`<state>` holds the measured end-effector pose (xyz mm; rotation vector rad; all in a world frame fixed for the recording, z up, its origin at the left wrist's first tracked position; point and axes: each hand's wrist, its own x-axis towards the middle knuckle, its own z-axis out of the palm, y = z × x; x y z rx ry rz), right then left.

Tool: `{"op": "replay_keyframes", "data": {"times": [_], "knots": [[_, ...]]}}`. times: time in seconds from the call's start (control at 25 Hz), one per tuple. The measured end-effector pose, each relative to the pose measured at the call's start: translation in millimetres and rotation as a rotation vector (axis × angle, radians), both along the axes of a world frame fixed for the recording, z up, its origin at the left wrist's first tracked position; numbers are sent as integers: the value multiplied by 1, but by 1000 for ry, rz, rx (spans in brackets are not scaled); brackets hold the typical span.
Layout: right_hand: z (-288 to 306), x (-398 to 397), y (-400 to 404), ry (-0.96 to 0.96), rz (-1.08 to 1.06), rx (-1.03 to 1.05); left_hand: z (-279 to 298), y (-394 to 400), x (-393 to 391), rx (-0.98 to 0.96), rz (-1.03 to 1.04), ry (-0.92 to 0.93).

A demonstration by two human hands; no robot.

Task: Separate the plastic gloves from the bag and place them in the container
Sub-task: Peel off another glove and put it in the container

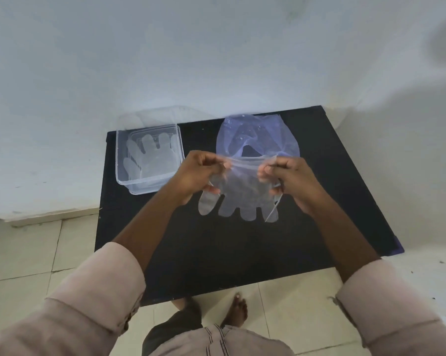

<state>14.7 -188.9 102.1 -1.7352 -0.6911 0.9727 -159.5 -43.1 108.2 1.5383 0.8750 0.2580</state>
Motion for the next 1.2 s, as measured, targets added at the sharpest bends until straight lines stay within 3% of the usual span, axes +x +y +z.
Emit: {"op": "replay_keyframes", "data": {"times": [0.2, 0.4, 0.64, 0.72, 0.84, 1.0, 1.2], "knots": [[40, 4, 31, 86, 14, 33, 35, 16, 0, -138, 129, -170], [47, 3, 46, 69, 50, 12, 63, 32, -2, -74, 161, -219], [35, 4, 44, -18, 115, -177, 75, 44, -11, -13, 191, -202], [42, 2, 47, -63, 86, -78, 75, 46, -13, -8, 189, -196], [60, 1, 61, 28, 52, 76, 76, 48, -15, -3, 184, -196], [68, -7, 85, 136, 105, 82, 74, 56, -22, -8, 184, -206], [65, -31, 122, 194, -7, 146, 66, 94, -50, -71, 172, -225]]}}
